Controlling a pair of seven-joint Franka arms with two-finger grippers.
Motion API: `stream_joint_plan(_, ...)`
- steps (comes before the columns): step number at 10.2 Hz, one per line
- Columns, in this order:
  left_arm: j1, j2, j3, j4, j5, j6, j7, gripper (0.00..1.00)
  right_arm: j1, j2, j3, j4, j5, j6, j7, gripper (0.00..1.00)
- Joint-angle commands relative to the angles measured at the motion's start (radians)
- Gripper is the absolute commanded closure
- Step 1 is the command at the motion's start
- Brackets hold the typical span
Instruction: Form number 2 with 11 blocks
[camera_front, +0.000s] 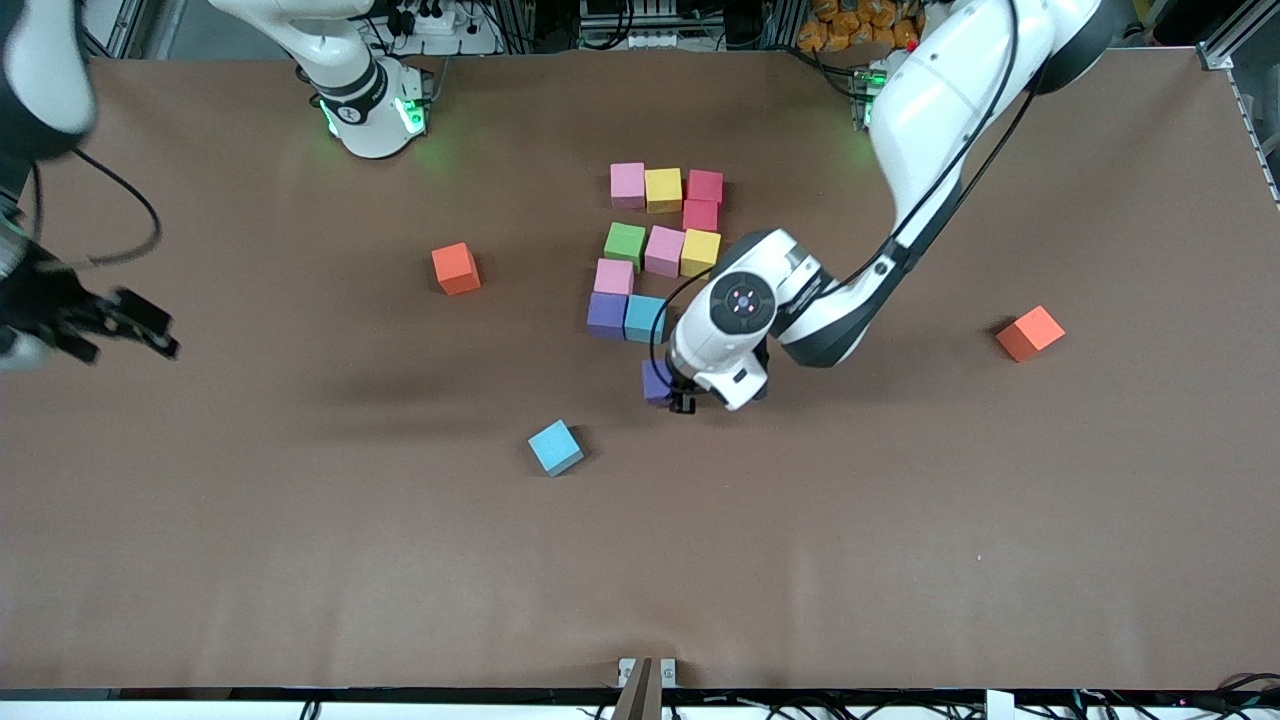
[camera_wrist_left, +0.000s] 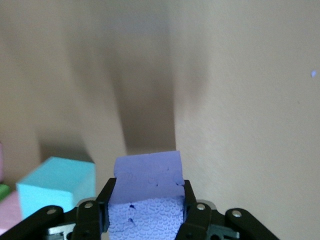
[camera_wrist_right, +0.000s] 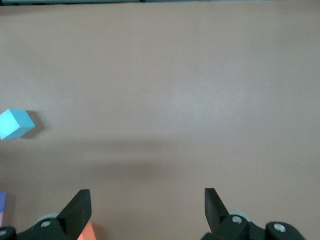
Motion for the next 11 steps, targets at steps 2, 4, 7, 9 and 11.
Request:
stream_joint_plan(2, 0.062, -0.131, -0.012, -0.223, -0.008, 0.082, 0.049, 1.00, -0.090, -0.062, 0.100, 0.150, -0.106, -0.191, -0.010, 0.00)
stream_joint_plan(4, 0.058, -0.149, -0.033, -0.294, 0.004, 0.152, 0.060, 1.00, -0.019, -0.177, 0.092, 0.139, -0.115, -0.261, -0.002, 0.00)
stream_joint_plan(7, 0.065, -0.161, -0.061, -0.366, 0.082, 0.215, 0.072, 1.00, 0.143, -0.195, -0.069, 0.148, -0.117, -0.283, -0.012, 0.00)
stream_joint_plan(9, 0.091, -0.190, -0.067, -0.411, 0.082, 0.238, 0.101, 1.00, 0.187, -0.170, -0.181, 0.148, -0.089, -0.283, -0.112, 0.00)
stream_joint_plan(11, 0.102, -0.197, -0.089, -0.446, 0.082, 0.270, 0.106, 1.00, 0.160, -0.080, -0.175, 0.238, -0.086, -0.286, -0.119, 0.00)
